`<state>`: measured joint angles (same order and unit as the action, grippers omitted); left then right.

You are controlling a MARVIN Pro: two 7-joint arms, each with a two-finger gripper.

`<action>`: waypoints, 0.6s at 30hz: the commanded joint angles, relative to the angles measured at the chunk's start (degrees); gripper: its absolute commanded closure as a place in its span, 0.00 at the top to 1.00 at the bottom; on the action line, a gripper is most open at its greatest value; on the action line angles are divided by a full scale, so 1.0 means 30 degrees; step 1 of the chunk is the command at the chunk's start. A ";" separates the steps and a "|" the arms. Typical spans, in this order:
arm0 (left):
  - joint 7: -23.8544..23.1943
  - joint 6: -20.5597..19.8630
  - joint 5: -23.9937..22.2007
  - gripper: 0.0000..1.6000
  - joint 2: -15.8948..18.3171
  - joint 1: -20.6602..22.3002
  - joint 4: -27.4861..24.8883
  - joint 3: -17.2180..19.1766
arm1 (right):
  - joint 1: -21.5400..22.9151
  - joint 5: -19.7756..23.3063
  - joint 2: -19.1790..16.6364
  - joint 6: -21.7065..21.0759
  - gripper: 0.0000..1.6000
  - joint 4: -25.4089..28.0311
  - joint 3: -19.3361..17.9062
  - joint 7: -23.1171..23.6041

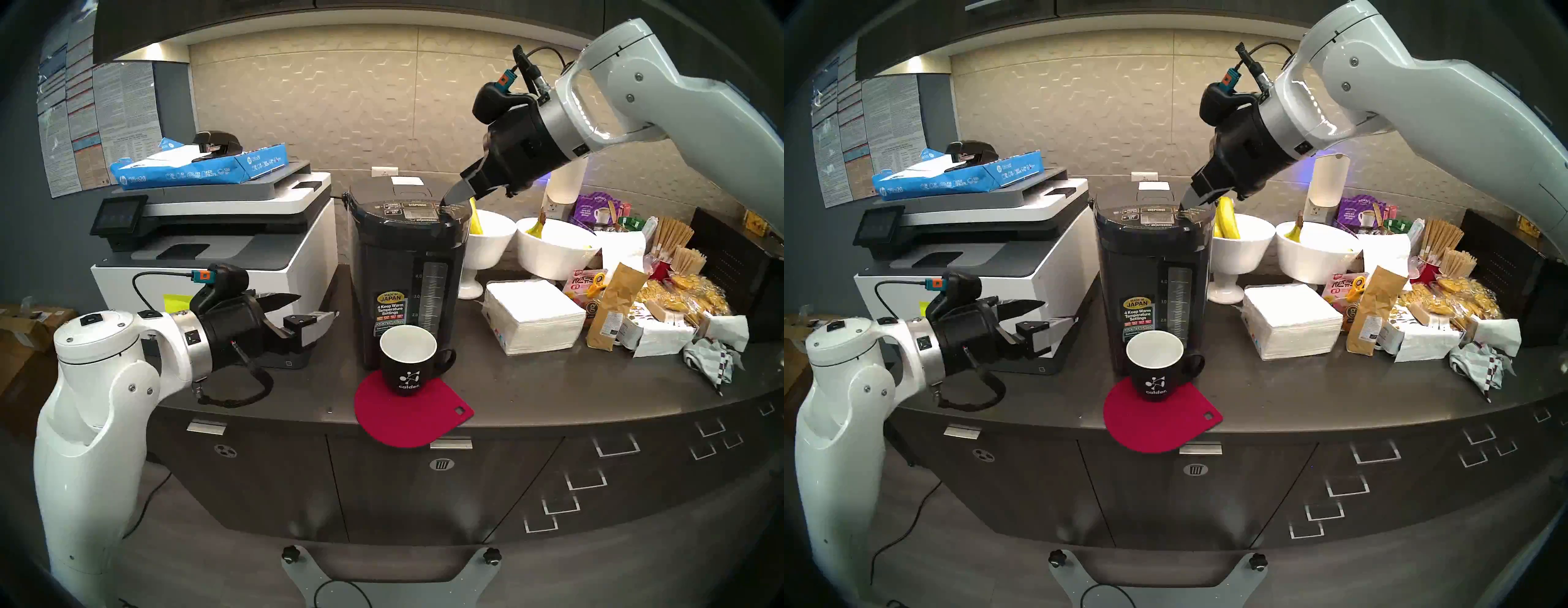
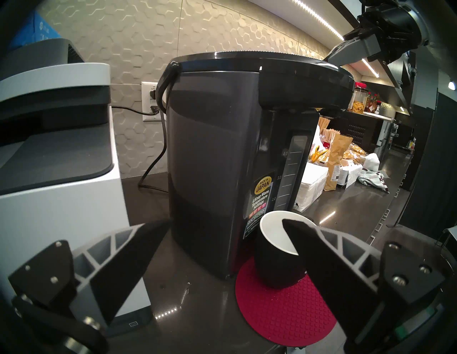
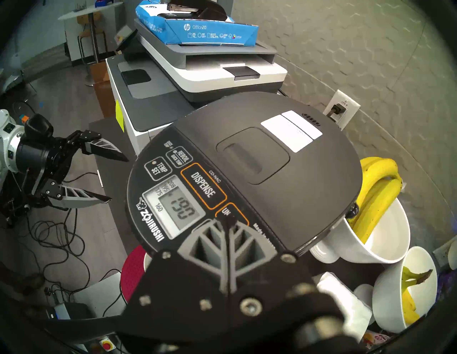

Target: Press the water dispenser button and fill the cup

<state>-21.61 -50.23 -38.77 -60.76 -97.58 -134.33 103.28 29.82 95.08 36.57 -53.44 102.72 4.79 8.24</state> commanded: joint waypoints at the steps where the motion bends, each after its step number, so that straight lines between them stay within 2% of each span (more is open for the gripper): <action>1: -0.0004 0.0004 -0.0002 1.00 0.0003 0.0007 -0.0204 0.0006 | 0.0107 -0.0068 0.0092 0.0210 0.00 -0.0202 -0.0168 -0.0097; 18: -0.0005 0.0004 -0.0002 1.00 0.0004 0.0008 -0.0203 0.0006 | -0.0246 -0.0376 -0.0044 -0.0434 0.00 0.0338 0.0395 0.0051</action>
<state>-21.61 -50.23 -38.77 -60.76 -97.58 -134.33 103.28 29.50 93.90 36.90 -53.60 102.84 5.17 7.88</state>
